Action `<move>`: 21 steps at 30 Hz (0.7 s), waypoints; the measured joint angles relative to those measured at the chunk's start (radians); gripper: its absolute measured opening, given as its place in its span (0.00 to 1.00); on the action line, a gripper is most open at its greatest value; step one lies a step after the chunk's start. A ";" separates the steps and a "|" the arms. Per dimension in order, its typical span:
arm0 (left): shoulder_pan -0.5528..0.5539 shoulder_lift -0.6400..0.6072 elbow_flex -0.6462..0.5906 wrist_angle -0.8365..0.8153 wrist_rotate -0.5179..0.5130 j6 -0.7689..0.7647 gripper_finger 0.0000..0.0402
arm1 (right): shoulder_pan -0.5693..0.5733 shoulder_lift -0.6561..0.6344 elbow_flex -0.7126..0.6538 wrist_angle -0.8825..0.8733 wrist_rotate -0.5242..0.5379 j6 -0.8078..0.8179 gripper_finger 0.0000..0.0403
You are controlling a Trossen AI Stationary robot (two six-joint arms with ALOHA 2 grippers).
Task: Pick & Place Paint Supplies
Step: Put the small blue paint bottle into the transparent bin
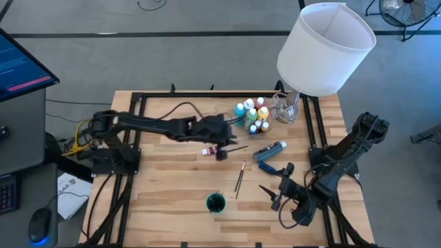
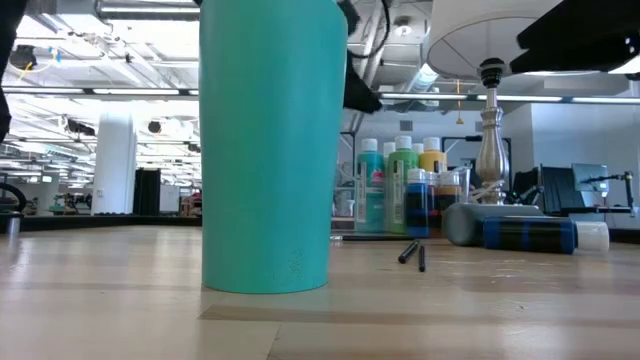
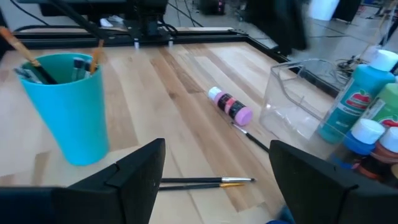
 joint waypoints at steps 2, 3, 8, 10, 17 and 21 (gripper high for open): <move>-0.017 -0.047 -0.054 0.002 0.046 0.001 0.00 | -0.011 0.000 0.000 -0.003 0.000 0.000 0.70; -0.027 -0.069 -0.079 0.010 0.060 0.000 0.00 | -0.016 0.000 0.000 -0.003 -0.003 0.000 0.70; -0.063 -0.187 -0.213 0.034 0.068 -0.009 0.00 | -0.034 0.000 0.000 -0.007 -0.021 0.000 0.70; -0.065 -0.228 -0.264 0.046 0.070 -0.014 0.00 | -0.048 0.000 0.000 -0.010 -0.024 0.000 0.70; -0.050 -0.354 -0.414 0.119 0.065 0.005 0.00 | -0.113 0.000 0.000 -0.017 -0.035 -0.010 0.70; -0.017 -0.396 -0.452 0.125 0.071 0.019 0.00 | -0.149 0.000 0.000 -0.014 -0.108 -0.057 0.70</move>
